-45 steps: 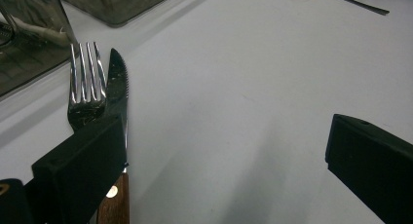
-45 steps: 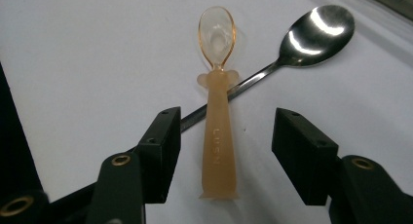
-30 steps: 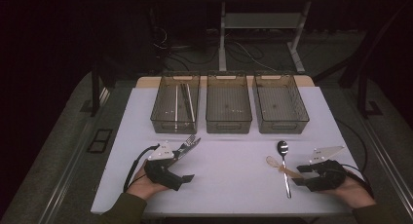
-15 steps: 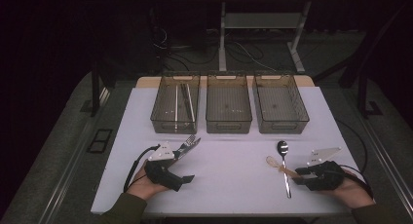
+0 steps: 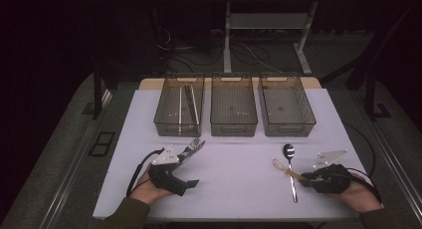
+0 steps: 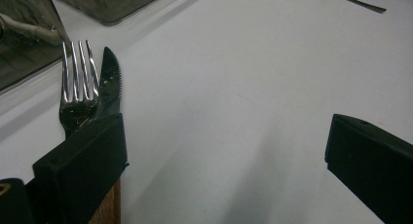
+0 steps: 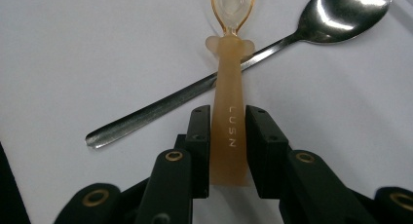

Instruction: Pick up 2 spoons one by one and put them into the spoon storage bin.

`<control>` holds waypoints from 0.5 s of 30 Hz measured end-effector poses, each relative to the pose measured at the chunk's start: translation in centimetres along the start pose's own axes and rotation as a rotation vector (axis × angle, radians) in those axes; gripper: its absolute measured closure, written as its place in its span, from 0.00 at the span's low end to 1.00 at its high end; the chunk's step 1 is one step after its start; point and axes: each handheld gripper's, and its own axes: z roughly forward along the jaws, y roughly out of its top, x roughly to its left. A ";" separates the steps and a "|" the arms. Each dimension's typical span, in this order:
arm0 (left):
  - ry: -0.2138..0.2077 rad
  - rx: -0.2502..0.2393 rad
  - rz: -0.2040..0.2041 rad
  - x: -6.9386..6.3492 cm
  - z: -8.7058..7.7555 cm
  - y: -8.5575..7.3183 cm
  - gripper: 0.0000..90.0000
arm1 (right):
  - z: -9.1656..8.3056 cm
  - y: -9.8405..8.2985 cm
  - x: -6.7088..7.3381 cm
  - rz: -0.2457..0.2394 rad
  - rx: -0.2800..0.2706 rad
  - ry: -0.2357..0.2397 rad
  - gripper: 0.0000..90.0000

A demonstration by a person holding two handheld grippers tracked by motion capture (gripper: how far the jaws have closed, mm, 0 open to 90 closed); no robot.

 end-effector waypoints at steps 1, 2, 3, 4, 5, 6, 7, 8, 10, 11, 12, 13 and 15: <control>0.000 0.002 0.001 0.0 0.0 0.0 0.00 | 0.0 0.0 0.0 0.003 0.000 0.002 0.81; -0.001 0.002 0.002 0.0 0.0 0.0 0.00 | 0.0 0.0 0.0 0.004 -0.001 0.003 0.81; -0.001 0.003 0.003 0.0 0.0 0.0 0.00 | 0.0 0.0 -0.1 0.008 -0.003 0.005 0.81; -0.001 0.003 0.003 0.0 0.1 0.0 0.00 | 0.0 0.0 -0.2 0.011 -0.005 0.009 0.81; -0.001 0.003 0.002 0.0 0.1 0.0 0.00 | 0.0 -0.1 -0.2 0.011 -0.006 0.012 0.81; -0.001 0.003 0.003 0.0 0.1 0.0 0.00 | 0.0 -0.1 -0.2 0.015 -0.005 0.015 0.81; -0.002 0.003 0.002 -0.1 0.1 0.0 0.00 | 0.0 0.0 -0.3 0.011 -0.005 0.015 0.82; -0.002 0.002 0.003 -0.1 0.0 0.0 0.00 | 0.0 0.0 -0.3 0.010 -0.005 0.016 0.82; -0.003 0.003 0.003 -0.1 0.1 0.0 0.00 | -0.1 0.0 -0.3 0.015 -0.005 0.020 0.82; -0.003 0.004 0.003 -0.1 0.1 0.0 0.00 | -0.1 0.0 -0.4 0.020 -0.004 0.023 0.82; -0.004 0.005 0.003 -0.1 0.1 0.0 0.00 | -0.1 0.1 -0.4 0.019 -0.003 0.022 0.82; -0.004 0.009 0.006 -0.1 0.1 0.0 0.00 | -0.2 0.1 -0.4 0.015 -0.006 0.018 0.82; -0.004 0.010 0.006 -0.1 0.1 0.0 0.00 | -0.5 0.3 -0.3 0.014 -0.020 0.015 0.82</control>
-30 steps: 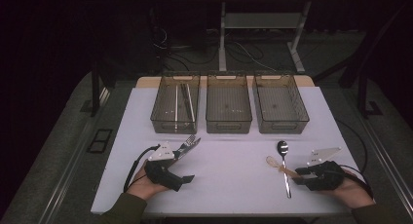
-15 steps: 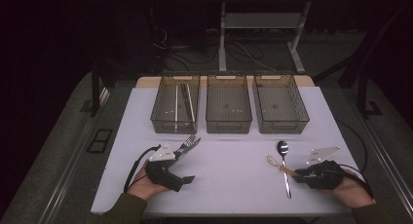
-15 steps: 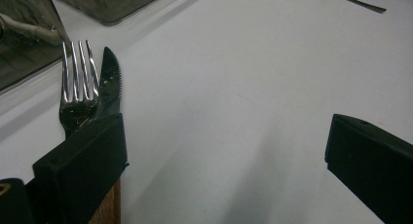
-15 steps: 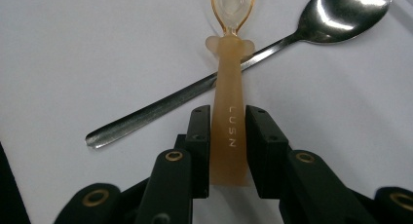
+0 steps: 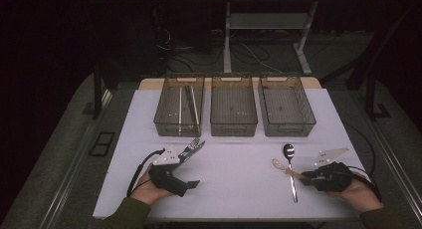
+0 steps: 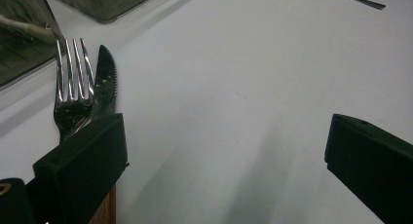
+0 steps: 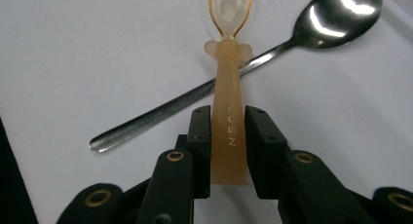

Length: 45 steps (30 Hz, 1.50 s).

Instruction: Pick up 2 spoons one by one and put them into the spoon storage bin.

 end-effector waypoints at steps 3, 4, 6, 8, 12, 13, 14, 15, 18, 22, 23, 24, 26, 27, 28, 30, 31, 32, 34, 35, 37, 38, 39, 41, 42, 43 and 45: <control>0.001 0.001 0.001 0.0 0.0 0.0 0.00 | -0.3 0.1 0.0 0.001 -0.024 -0.002 0.82; 0.000 0.000 0.001 0.0 0.0 0.0 0.00 | -0.4 0.2 0.0 0.004 -0.028 -0.005 0.82; 0.000 0.001 0.001 0.0 0.0 0.0 0.00 | -0.5 0.2 0.0 0.004 -0.033 -0.004 0.82; 0.000 0.001 0.001 0.0 0.0 0.0 0.00 | -0.6 0.3 0.0 0.006 -0.041 -0.002 0.82; -0.001 0.002 0.003 0.0 0.0 0.0 0.00 | -0.8 0.3 -0.1 0.010 -0.062 -0.002 0.82; -0.001 0.002 0.002 0.0 0.0 0.0 0.00 | -0.9 0.4 -0.1 0.014 -0.064 -0.001 0.82; -0.001 0.003 0.002 -0.1 0.0 0.0 0.00 | -0.9 0.4 -0.1 0.012 -0.071 -0.002 0.82; -0.001 0.002 0.002 -0.1 0.0 0.0 0.00 | -1.0 0.5 -0.1 0.015 -0.076 0.000 0.82; -0.001 0.004 0.002 -0.1 0.1 0.0 0.00 | -1.1 0.9 0.0 0.007 -0.089 -0.002 0.82; -0.001 0.003 0.004 -0.1 0.0 0.0 0.00 | -1.3 1.3 0.1 0.003 -0.110 -0.015 0.82; 0.000 0.004 0.005 -0.1 0.0 0.0 0.00 | -1.4 1.3 0.2 0.003 -0.117 -0.015 0.82; 0.000 0.005 0.005 -0.1 0.1 0.0 0.00 | -1.5 1.4 0.2 0.005 -0.122 -0.015 0.82; -0.001 0.007 0.003 -0.1 0.1 0.0 0.00 | -1.7 1.6 0.1 0.010 -0.140 -0.018 0.82; -0.001 0.008 0.003 -0.1 0.1 0.0 0.00 | -1.8 1.7 0.1 0.013 -0.152 -0.017 0.82; -0.001 0.008 0.004 -0.1 0.1 0.0 0.00 | -2.0 1.8 0.1 0.010 -0.160 -0.024 0.82; -0.002 0.007 0.007 -0.1 0.1 0.0 0.00 | -2.3 2.1 0.1 0.011 -0.181 -0.030 0.82; -0.002 0.007 0.005 -0.1 0.1 0.0 0.00 | -2.4 2.2 0.0 0.013 -0.190 -0.026 0.82; -0.002 0.009 0.005 -0.1 0.1 0.0 0.00 | -2.4 2.4 0.0 0.016 -0.199 -0.027 0.82; -0.004 0.008 0.005 -0.1 0.1 0.0 0.00 | -2.5 2.6 -0.1 0.019 -0.209 -0.025 0.82; -0.005 0.009 0.006 -0.1 0.1 0.0 0.00 | -2.6 2.8 -0.1 0.023 -0.217 -0.022 0.82; -0.005 0.008 0.005 -0.1 0.1 0.0 0.00 | -2.7 3.2 -0.2 0.023 -0.233 -0.023 0.82; -0.005 0.008 0.006 -0.1 0.1 0.0 0.00 | -2.7 3.5 -0.3 0.027 -0.239 -0.027 0.82; -0.006 0.008 0.006 -0.1 0.1 0.0 0.00 | -2.8 3.8 -0.3 0.027 -0.250 -0.028 0.82; -0.005 0.009 0.005 -0.1 0.1 0.0 0.00 | -2.9 4.2 -0.4 0.030 -0.269 -0.029 0.82; -0.005 0.009 0.005 -0.1 0.1 0.0 0.00 | -2.9 4.4 -0.5 0.034 -0.280 -0.027 0.82; -0.005 0.008 0.004 -0.1 0.1 0.0 0.00 | -2.9 4.6 -0.6 0.036 -0.286 -0.025 0.82; -0.005 0.008 0.001 -0.1 0.1 0.0 0.00 | -2.8 5.1 -0.7 0.036 -0.295 -0.025 0.82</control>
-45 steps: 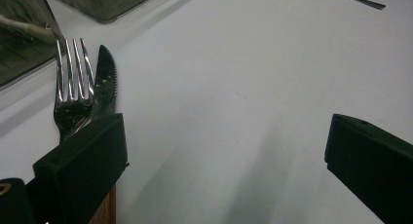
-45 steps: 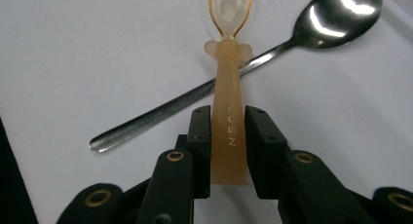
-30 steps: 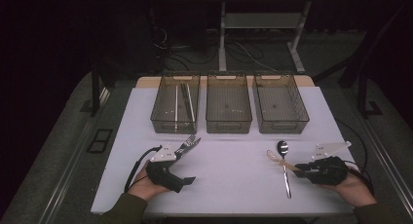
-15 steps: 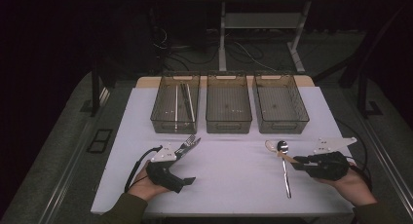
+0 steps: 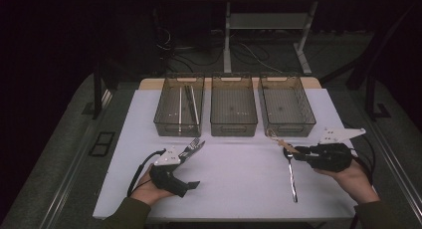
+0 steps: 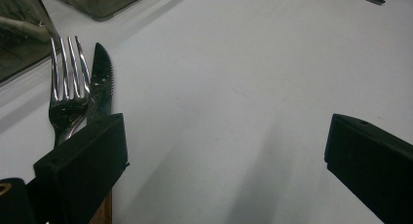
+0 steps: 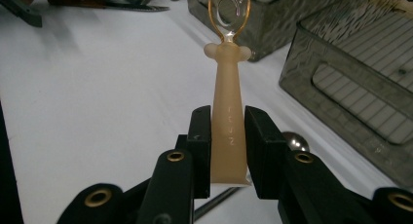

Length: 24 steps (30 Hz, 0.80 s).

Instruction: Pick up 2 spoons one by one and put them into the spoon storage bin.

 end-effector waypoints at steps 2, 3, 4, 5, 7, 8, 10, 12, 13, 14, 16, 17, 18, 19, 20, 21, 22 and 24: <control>0.000 0.001 0.002 0.0 0.0 0.0 0.00 | 0.3 0.4 -0.1 0.000 -0.005 0.004 0.82; 0.000 0.001 0.002 0.0 0.0 0.0 0.00 | 0.4 0.5 -0.1 0.000 -0.008 0.003 0.82; 0.000 0.001 0.002 0.0 0.0 0.0 0.00 | 0.6 0.7 -0.1 0.002 -0.009 0.005 0.82; 0.000 0.001 0.002 0.0 0.0 0.0 0.00 | 0.7 0.8 -0.1 0.001 -0.011 0.003 0.82; 0.000 0.000 0.001 0.0 0.0 0.0 0.00 | 0.9 1.1 -0.1 0.005 -0.018 0.003 0.82; 0.000 0.000 0.000 0.0 0.0 0.0 0.00 | 1.0 1.3 -0.2 0.007 -0.021 0.003 0.82; -0.001 0.000 0.000 0.0 0.0 0.0 0.00 | 1.3 1.6 -0.3 0.010 -0.029 0.001 0.82; -0.001 0.000 0.001 0.0 0.0 0.0 0.00 | 1.5 1.9 -0.4 0.016 -0.035 0.001 0.82; -0.002 0.000 0.000 0.0 0.0 0.0 0.00 | 1.7 2.0 -0.4 0.021 -0.038 0.000 0.82; -0.001 0.000 0.000 0.0 0.0 0.0 0.00 | 1.8 2.2 -0.5 0.021 -0.041 0.000 0.82; -0.001 0.000 0.001 0.0 0.0 0.0 0.00 | 2.2 2.5 -0.6 0.029 -0.050 -0.002 0.82; -0.001 0.000 0.001 0.0 0.0 0.0 0.00 | 2.3 2.7 -0.7 0.031 -0.054 0.001 0.82; -0.001 0.000 0.000 0.0 0.0 0.0 0.00 | 2.5 2.8 -0.7 0.033 -0.057 -0.001 0.82; -0.001 0.001 0.000 0.0 0.0 0.0 0.00 | 2.7 3.0 -0.7 0.036 -0.059 -0.002 0.82; -0.001 0.000 0.001 0.0 0.0 0.0 0.00 | 2.8 3.2 -0.7 0.037 -0.062 0.000 0.82; -0.001 0.001 0.002 0.0 0.0 0.0 0.00 | 3.0 3.4 -0.7 0.036 -0.064 0.000 0.82; -0.001 0.000 0.001 0.0 0.0 0.0 0.00 | 3.1 3.5 -0.7 0.036 -0.065 -0.001 0.82; -0.001 0.000 0.001 0.0 0.0 0.0 0.00 | 3.6 3.9 -0.7 0.042 -0.072 0.001 0.82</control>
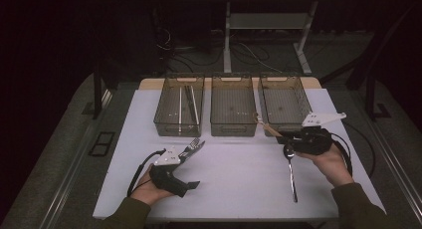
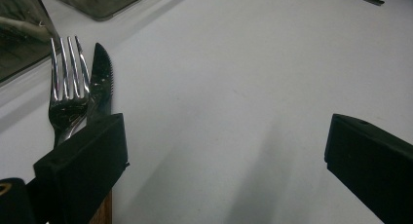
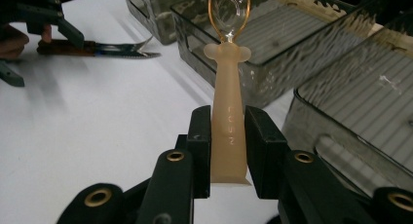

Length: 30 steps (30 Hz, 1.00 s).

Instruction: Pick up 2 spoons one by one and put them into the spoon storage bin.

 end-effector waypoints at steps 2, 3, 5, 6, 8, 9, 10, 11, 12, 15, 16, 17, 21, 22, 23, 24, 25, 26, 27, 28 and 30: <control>0.000 0.000 0.002 0.0 0.0 0.0 0.00 | 0.4 0.3 0.0 0.001 -0.003 -0.004 0.82; 0.000 0.000 0.002 0.0 0.0 0.0 0.00 | 0.6 0.5 0.0 0.002 -0.005 -0.002 0.82; -0.002 -0.002 0.000 0.0 0.0 0.0 0.00 | 1.0 0.8 0.1 0.006 -0.009 -0.010 0.82; -0.002 -0.003 0.000 0.0 0.0 0.0 0.00 | 1.2 1.0 0.0 0.004 -0.008 -0.013 0.82; -0.003 -0.003 0.000 0.0 0.0 0.0 0.00 | 1.7 1.4 0.0 0.005 -0.015 -0.014 0.82; -0.005 -0.004 -0.001 0.0 0.0 0.0 0.00 | 1.9 1.7 -0.1 0.006 -0.016 -0.015 0.82; -0.005 -0.005 -0.001 0.0 0.0 0.0 0.00 | 2.2 1.9 -0.1 0.006 -0.018 -0.016 0.82; -0.005 -0.006 -0.002 0.0 0.0 0.0 0.00 | 2.4 2.1 -0.1 0.007 -0.020 -0.016 0.82; -0.005 -0.008 -0.002 0.0 0.0 0.0 0.00 | 2.7 2.3 -0.2 0.009 -0.020 -0.018 0.82; -0.007 -0.012 -0.005 0.0 0.0 0.0 0.00 | 3.5 3.1 -0.4 0.019 -0.029 -0.030 0.82; -0.007 -0.012 -0.005 0.0 0.0 0.0 0.00 | 3.8 3.3 -0.5 0.027 -0.040 -0.029 0.82; -0.008 -0.012 -0.005 0.0 0.0 0.0 0.00 | 4.1 3.6 -0.7 0.042 -0.047 -0.028 0.82; -0.009 -0.017 -0.007 0.0 -0.1 0.0 0.00 | 5.6 4.9 -1.0 0.057 -0.037 -0.044 0.82; -0.010 -0.017 -0.005 -0.1 -0.1 0.0 0.00 | 6.0 5.2 -1.0 0.055 -0.031 -0.049 0.82; -0.010 -0.017 -0.005 -0.1 -0.1 0.1 0.00 | 6.3 5.6 -1.0 0.054 -0.028 -0.052 0.82; -0.011 -0.017 -0.004 -0.1 -0.1 0.1 0.00 | 6.7 5.9 -1.1 0.055 -0.023 -0.055 0.82; -0.012 -0.018 -0.004 -0.1 -0.1 0.1 0.00 | 7.0 6.2 -1.1 0.055 -0.016 -0.060 0.82; -0.013 -0.019 -0.003 -0.1 -0.1 0.1 0.00 | 7.4 6.5 -1.2 0.056 -0.009 -0.064 0.82; -0.013 -0.019 -0.004 -0.2 -0.1 0.1 0.00 | 7.8 6.7 -1.2 0.057 -0.001 -0.068 0.82; -0.015 -0.020 -0.005 -0.2 -0.1 0.1 0.00 | 8.2 7.0 -1.3 0.056 0.007 -0.071 0.82; -0.016 -0.021 -0.004 -0.2 -0.1 0.1 0.00 | 9.0 7.4 -1.3 0.056 0.031 -0.078 0.82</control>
